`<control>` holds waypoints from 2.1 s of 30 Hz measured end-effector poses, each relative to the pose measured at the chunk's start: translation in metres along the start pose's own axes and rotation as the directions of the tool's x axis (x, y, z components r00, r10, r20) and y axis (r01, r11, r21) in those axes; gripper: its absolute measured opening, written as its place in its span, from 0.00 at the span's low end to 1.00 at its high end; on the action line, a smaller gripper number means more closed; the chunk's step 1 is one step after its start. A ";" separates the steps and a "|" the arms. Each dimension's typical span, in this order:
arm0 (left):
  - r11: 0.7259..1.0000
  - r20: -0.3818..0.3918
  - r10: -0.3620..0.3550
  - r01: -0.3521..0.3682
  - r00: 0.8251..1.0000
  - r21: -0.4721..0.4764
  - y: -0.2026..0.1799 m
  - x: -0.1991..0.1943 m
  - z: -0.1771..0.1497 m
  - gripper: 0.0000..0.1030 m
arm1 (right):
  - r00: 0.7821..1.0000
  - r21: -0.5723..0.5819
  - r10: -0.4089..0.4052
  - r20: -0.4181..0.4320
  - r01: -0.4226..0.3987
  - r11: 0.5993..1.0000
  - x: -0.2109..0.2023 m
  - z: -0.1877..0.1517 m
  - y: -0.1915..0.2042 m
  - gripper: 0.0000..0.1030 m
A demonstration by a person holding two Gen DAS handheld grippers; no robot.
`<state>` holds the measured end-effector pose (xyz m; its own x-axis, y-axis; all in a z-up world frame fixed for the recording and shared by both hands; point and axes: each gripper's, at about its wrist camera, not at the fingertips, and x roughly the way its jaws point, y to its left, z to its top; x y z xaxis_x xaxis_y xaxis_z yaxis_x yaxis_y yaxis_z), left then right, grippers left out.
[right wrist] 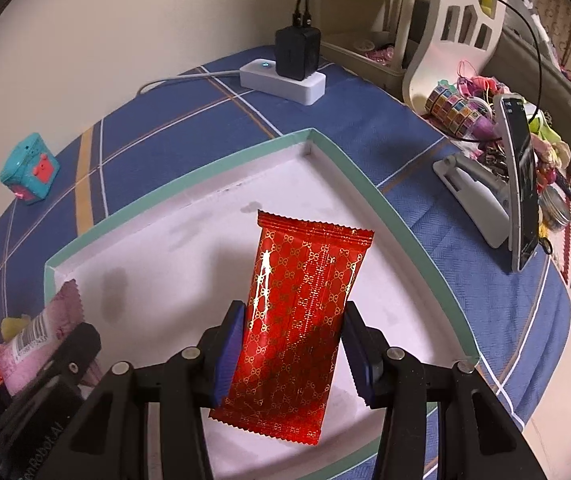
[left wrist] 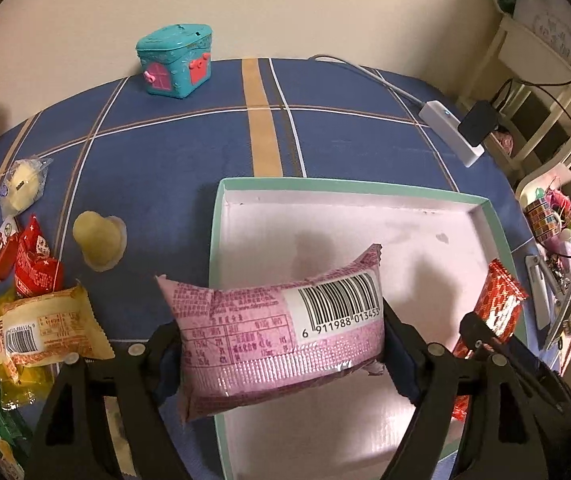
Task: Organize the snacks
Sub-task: 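Carry the red bar with the right tool into the tray while the left tool carries the pink package, then open the right tool to drop the red bar while the left tool releases the pink package, then move the left tool to the green-and-white snack pack while the right tool approaches the white cookie packet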
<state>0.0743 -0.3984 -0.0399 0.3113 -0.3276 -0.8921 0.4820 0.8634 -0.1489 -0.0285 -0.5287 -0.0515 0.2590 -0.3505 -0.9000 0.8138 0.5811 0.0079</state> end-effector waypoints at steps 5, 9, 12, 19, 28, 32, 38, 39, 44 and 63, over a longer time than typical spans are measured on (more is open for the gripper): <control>1.000 0.007 0.001 -0.001 1.000 0.001 0.001 -0.006 0.001 0.85 | 1.000 -0.004 0.010 -0.003 -0.010 1.000 0.001 -0.001 0.000 0.52; 1.000 0.005 0.005 -0.005 1.000 0.002 0.002 -0.010 0.001 0.85 | 1.000 -0.013 0.010 0.002 -0.010 1.000 0.000 -0.001 0.001 0.52; 1.000 -0.002 0.007 -0.007 1.000 -0.005 0.004 -0.014 0.002 0.85 | 1.000 -0.014 0.026 -0.002 -0.026 1.000 -0.001 -0.002 0.001 0.52; 0.996 0.005 0.080 -0.079 0.997 -0.038 0.015 -0.030 0.002 0.91 | 0.999 -0.036 0.046 -0.012 -0.046 0.998 -0.001 -0.007 0.005 0.69; 0.958 0.000 0.261 -0.259 0.965 -0.121 0.056 -0.040 -0.004 0.92 | 0.996 -0.058 0.085 -0.017 -0.086 0.995 -0.004 -0.013 0.010 0.85; 0.934 -0.055 0.305 -0.309 0.951 -0.180 0.082 -0.034 -0.011 0.96 | 0.996 -0.078 0.089 -0.017 -0.090 0.993 -0.006 -0.017 0.014 0.89; 0.919 -0.071 0.322 -0.329 0.944 -0.217 0.098 -0.038 -0.023 0.96 | 0.994 -0.115 0.105 -0.009 -0.106 0.988 -0.015 -0.026 0.022 0.89; 0.916 -0.076 0.327 -0.336 0.942 -0.220 0.101 -0.039 -0.026 0.96 | 0.994 -0.123 0.110 -0.008 -0.110 0.986 -0.017 -0.028 0.025 0.91; 0.900 -0.108 0.333 -0.350 0.937 -0.258 0.116 -0.043 -0.039 0.97 | 0.989 -0.145 0.146 -0.017 -0.146 0.978 -0.026 -0.040 0.034 1.00; 0.869 -0.077 0.337 -0.341 0.939 -0.358 0.154 -0.084 -0.080 0.97 | 0.936 -0.200 0.343 -0.075 -0.351 0.915 -0.063 -0.083 0.068 1.00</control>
<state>0.0568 -0.2076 -0.0224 0.3911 0.0128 -0.9203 0.0198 0.9996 0.0223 -0.0330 -0.4059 -0.0303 0.4828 -0.0736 -0.8726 0.5492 0.8016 0.2362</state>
